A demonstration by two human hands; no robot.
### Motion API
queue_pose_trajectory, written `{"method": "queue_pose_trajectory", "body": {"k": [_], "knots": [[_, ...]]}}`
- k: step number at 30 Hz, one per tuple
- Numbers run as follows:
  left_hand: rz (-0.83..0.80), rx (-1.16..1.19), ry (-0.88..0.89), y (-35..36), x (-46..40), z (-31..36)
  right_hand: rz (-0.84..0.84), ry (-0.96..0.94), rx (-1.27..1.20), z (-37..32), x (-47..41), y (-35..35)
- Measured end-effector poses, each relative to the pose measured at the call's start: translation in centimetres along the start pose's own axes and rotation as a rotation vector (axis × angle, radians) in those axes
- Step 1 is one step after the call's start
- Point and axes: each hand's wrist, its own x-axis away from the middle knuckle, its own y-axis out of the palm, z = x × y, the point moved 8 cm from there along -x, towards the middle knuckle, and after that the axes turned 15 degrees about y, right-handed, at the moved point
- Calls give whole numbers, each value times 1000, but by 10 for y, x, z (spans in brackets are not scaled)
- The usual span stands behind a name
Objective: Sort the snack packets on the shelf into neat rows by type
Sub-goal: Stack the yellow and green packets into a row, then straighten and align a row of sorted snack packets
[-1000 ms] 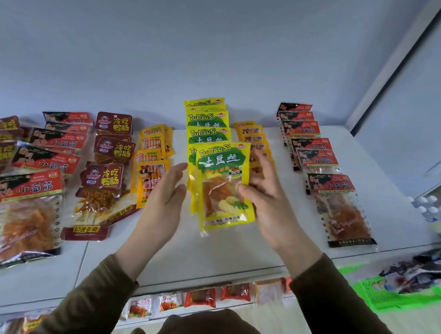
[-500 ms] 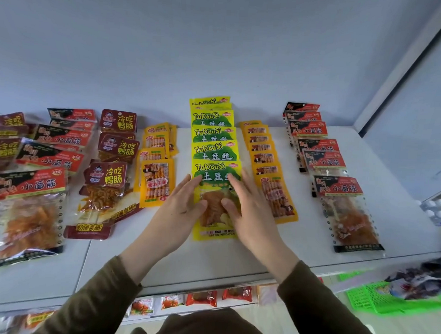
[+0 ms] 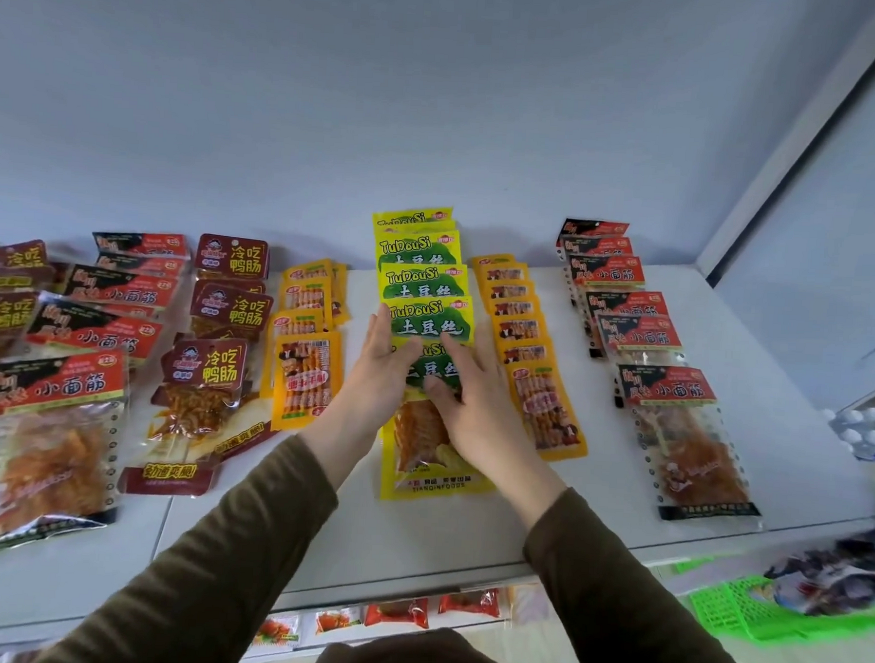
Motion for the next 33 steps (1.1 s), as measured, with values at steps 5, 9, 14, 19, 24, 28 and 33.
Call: {"method": "queue_pose_trajectory", "body": {"k": [5,9,14,19,24,28,33], "knots": [[20,6,14,3,2,13,18,-22,36,0,-4,-3],[48,-87,48,0,15,31,140,-124,103,-12,5,-18],[147,-412,328,-32,34,61,261,-300,-65,-48,23,-37],[143,-718,342,-87,42,65,-62,-194,-383,-83,26,-9],[-153,-1306,234,-130,20,23,-332,111,-711,-107,12,41],[-265,-1337,225,-129,19,23,-322,274,-775,-119,2,76],[-324,-1326,246,-130,31,18,-150,385,-752,-109,3,85]]}}
